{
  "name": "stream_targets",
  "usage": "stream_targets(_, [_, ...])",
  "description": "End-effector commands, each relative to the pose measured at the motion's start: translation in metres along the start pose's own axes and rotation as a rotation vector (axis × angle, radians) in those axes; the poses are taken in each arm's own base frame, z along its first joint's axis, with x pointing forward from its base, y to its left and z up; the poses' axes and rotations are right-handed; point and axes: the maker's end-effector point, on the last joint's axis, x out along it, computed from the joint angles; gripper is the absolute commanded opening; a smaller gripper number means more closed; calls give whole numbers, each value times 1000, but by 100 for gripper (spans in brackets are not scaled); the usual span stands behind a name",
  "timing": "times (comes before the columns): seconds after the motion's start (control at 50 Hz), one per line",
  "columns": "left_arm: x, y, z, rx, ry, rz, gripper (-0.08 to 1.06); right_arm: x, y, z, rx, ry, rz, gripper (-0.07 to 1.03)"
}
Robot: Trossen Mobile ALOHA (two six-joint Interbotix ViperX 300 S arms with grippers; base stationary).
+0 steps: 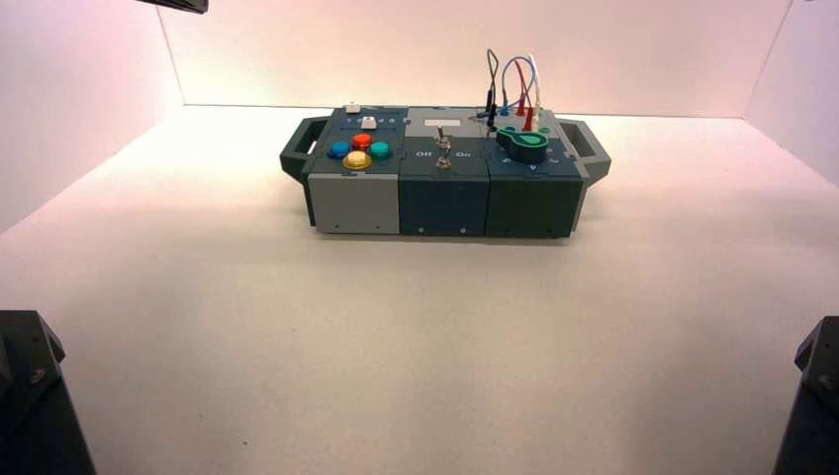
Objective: Move the right gripper to the right.
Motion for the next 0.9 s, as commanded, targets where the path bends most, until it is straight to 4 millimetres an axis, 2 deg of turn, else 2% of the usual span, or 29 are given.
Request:
stream_targets(0.02, [-3,-2,17,4,-41,-3,-3,-7,-13,15,21,-31,-10,-2])
stream_targets(0.2, [0,-2,17,5,-32,-3,-3,2,-18,19,3,-25,1,-2])
stream_targets(0.4, [1,-2,19,7,-33,-2,-3,-2,-16,26,-11,-61,-3,-2])
stream_targets(0.56, [1,-2,20,17,-36,-3,-3,-3,-1,32,-63,-93,-9,-2])
stream_targets(0.9, [-1,-2,21,23,-40,-2,-3,-9,2,36,-64,-119,-16,-2])
